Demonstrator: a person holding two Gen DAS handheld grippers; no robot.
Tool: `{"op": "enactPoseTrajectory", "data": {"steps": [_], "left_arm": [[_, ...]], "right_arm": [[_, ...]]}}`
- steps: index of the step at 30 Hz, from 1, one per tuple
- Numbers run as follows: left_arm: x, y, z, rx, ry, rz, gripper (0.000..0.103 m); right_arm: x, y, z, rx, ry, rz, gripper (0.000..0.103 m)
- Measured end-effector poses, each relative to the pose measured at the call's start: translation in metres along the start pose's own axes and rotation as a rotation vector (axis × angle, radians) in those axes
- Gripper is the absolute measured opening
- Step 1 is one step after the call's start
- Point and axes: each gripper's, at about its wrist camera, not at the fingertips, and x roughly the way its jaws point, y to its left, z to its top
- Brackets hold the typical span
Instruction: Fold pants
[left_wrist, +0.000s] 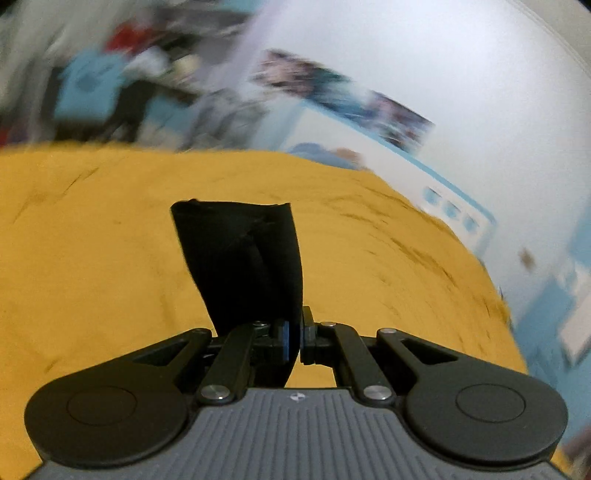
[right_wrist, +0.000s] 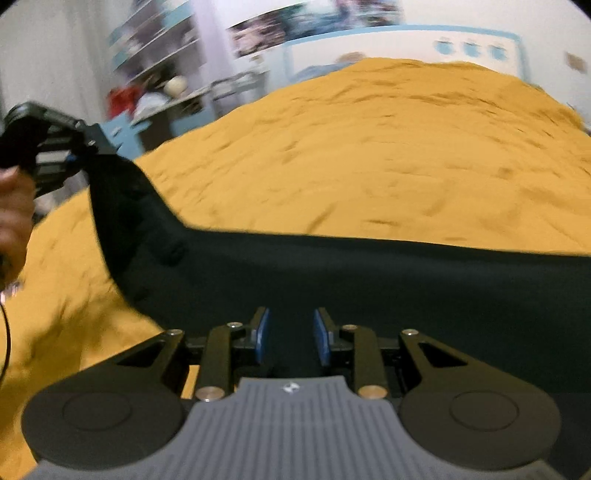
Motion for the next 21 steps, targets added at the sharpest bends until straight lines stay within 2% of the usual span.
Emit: {"op": "enactPoseTrajectory", "data": {"steps": [5, 10, 12, 14, 15, 16, 17, 19, 21], "left_arm": [[0.001, -0.091, -0.042, 0.267, 0.042, -0.105, 0.004], [0.024, -0.145, -0.107, 0.387, 0.143, -0.154, 0.005], [0.038, -0.158, -0.138, 0.451, 0.208, -0.141, 0.007], [0.050, -0.163, -0.169, 0.500, 0.300, -0.121, 0.016], [0.052, -0.163, -0.183, 0.523, 0.347, -0.117, 0.024], [0.051, -0.163, -0.192, 0.549, 0.374, -0.116, 0.027], [0.046, -0.161, -0.196, 0.568, 0.387, -0.129, 0.028], [0.030, -0.154, -0.194, 0.585, 0.397, -0.177, 0.043], [0.011, -0.141, -0.183, 0.559, 0.402, -0.243, 0.050]], "right_arm": [[-0.037, -0.043, -0.002, 0.119, -0.038, -0.063, 0.023], [-0.064, -0.075, -0.011, 0.189, -0.056, -0.110, 0.023], [-0.070, -0.087, -0.015, 0.225, -0.051, -0.141, 0.023], [-0.071, -0.098, -0.017, 0.262, -0.034, -0.180, 0.023], [-0.074, -0.103, -0.019, 0.281, -0.025, -0.197, 0.024], [-0.076, -0.108, -0.021, 0.303, -0.017, -0.203, 0.024], [-0.077, -0.113, -0.022, 0.318, -0.011, -0.201, 0.024], [-0.079, -0.120, -0.026, 0.341, -0.007, -0.194, 0.024], [-0.078, -0.123, -0.027, 0.362, -0.002, -0.179, 0.025]]}}
